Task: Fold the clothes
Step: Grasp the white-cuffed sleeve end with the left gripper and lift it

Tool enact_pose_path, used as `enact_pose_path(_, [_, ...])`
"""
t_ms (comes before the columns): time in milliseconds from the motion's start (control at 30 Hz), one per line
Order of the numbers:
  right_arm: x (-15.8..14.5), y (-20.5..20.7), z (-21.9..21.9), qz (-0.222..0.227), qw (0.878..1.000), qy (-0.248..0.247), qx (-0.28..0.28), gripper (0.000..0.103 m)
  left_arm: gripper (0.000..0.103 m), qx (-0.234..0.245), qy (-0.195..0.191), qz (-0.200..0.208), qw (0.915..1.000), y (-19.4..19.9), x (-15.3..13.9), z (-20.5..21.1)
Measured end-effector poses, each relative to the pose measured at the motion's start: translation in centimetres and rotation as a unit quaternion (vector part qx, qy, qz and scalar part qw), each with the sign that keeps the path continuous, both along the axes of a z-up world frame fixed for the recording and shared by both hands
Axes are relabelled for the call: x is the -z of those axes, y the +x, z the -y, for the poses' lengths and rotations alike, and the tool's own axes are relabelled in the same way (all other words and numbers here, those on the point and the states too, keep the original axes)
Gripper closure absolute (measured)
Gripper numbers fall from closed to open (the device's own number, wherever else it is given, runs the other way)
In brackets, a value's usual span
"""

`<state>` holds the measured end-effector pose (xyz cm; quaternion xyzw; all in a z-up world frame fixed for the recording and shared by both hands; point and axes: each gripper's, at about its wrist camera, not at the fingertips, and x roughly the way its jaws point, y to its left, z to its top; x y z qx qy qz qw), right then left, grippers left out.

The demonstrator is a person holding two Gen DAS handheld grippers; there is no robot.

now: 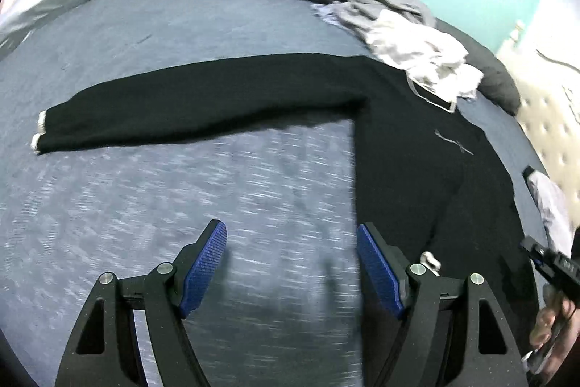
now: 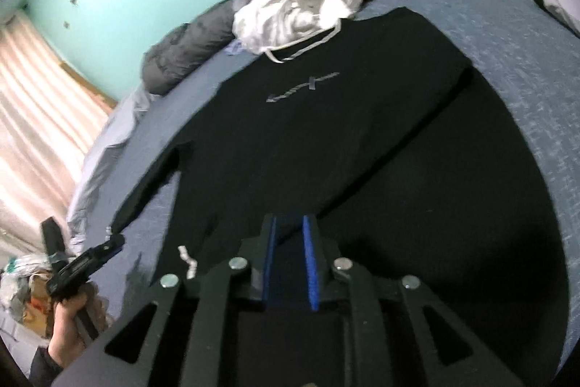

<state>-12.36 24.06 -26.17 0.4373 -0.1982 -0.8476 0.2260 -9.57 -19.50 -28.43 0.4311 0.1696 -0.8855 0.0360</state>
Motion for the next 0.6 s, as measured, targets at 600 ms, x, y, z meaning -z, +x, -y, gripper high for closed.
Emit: enact_pose_path(600, [0.0, -0.2, -0.5, -0.011, 0.999, 0.029, 0.007, 0.046, 0.022, -0.205, 0.032, 0.060, 0.9763, -0.4, 1.5, 18.7])
